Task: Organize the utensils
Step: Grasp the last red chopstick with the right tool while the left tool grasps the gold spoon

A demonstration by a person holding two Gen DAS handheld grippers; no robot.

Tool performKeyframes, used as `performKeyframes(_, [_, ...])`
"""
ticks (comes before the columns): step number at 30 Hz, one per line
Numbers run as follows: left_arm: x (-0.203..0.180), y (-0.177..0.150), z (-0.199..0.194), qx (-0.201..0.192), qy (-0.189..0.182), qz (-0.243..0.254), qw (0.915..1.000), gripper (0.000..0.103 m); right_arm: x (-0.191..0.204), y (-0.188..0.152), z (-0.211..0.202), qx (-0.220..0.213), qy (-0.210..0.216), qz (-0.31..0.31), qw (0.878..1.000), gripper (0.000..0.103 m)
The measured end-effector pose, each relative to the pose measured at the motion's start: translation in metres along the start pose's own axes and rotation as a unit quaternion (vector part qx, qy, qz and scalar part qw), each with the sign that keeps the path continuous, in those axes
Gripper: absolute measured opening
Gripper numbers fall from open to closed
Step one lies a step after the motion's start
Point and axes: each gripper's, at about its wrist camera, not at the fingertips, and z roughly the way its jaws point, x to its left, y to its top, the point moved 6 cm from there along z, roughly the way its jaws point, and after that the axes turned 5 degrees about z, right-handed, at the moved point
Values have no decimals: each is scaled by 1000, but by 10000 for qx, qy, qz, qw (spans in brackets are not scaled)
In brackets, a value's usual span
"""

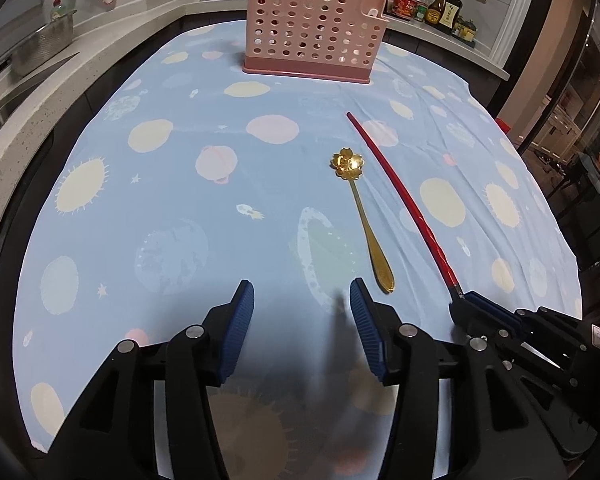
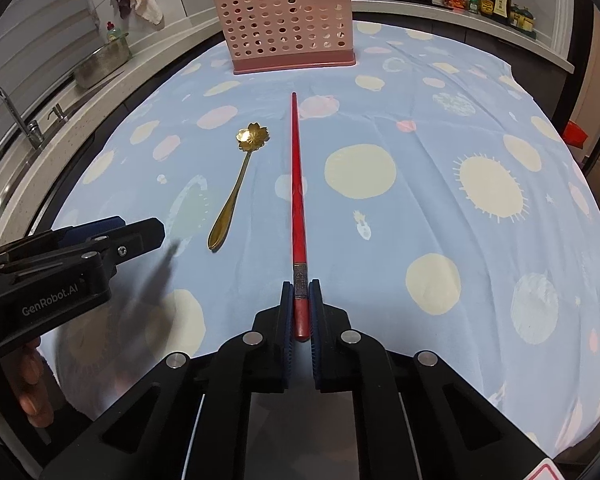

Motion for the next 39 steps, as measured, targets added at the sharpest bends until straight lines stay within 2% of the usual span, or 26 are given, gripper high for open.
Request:
performKeyframes(13, [-36,11,19,73,-488,155,9987,48,-24,3,-4,-77,1,438,9990,7])
performKeyframes(15, [-38,10,24,123,-558,127,9983,37,-24,2,-4,-78,9,449,9990,7])
performKeyframes(17, [-39,9,26,94,-540,142,9984,32,-24,2,-4,-75,22,460,9989,7])
performKeyframes(20, [-40,9,27,95,-599,116,9981,17,-24,2,-3,-76,39,474,9988,8])
performKeyframes(23, [-40,8,27,51,-592,112,9982,11,-24,3,-3,-77,50,480,9988,8])
performKeyframes(32, [-33,9,15,-38,-655,28,9978,10,-24,4,-9,-132,109,511,9985,7])
performKeyframes(39, [-17,24,-15,-381,-512,-117,9979,10,-20,10,-23,-256,237,535,9980,7])
